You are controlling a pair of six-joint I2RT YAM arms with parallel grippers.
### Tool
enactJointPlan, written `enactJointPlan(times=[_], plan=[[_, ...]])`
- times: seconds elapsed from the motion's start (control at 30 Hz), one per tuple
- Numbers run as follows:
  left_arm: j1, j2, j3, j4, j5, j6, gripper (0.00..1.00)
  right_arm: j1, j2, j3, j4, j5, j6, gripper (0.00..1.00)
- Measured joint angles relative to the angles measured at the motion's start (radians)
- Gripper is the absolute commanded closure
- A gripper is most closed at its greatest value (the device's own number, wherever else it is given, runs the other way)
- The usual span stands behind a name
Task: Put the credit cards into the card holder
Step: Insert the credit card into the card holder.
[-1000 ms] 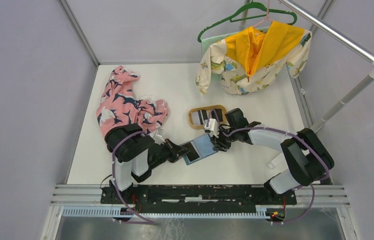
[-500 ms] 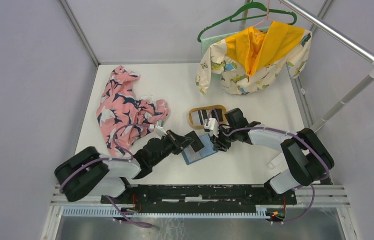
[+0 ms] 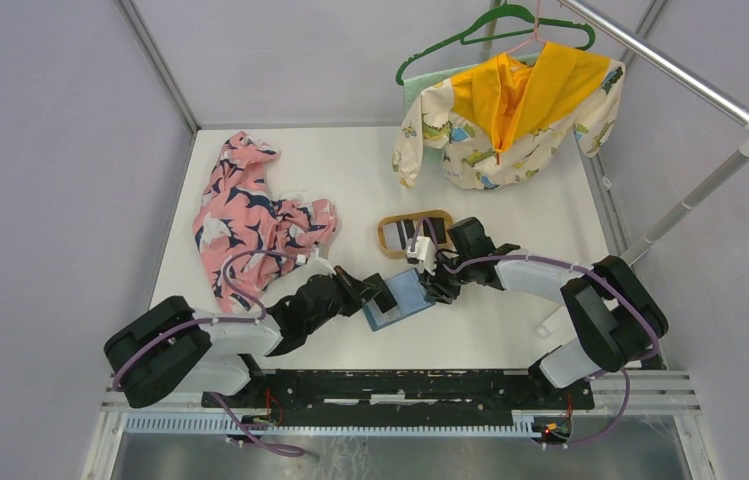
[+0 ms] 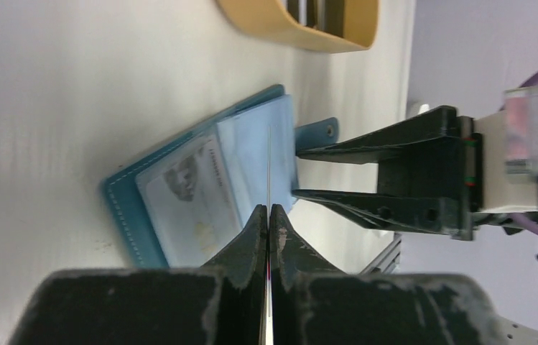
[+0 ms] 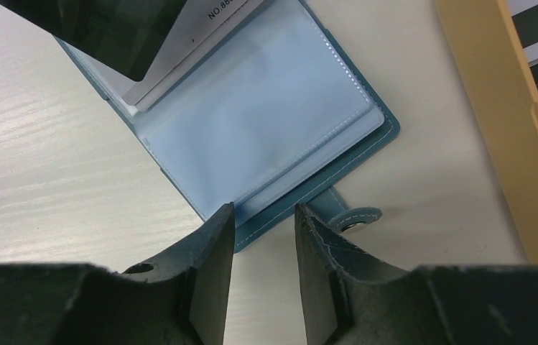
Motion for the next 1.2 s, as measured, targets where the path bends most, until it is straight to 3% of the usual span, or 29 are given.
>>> enactJointPlan(times=[1.2], plan=[[-0.001,0.282,-0.070,0.334,0.008,-0.053,0.98,0.022,0.000,0.000,0.000,0.001,0.051,0.59]])
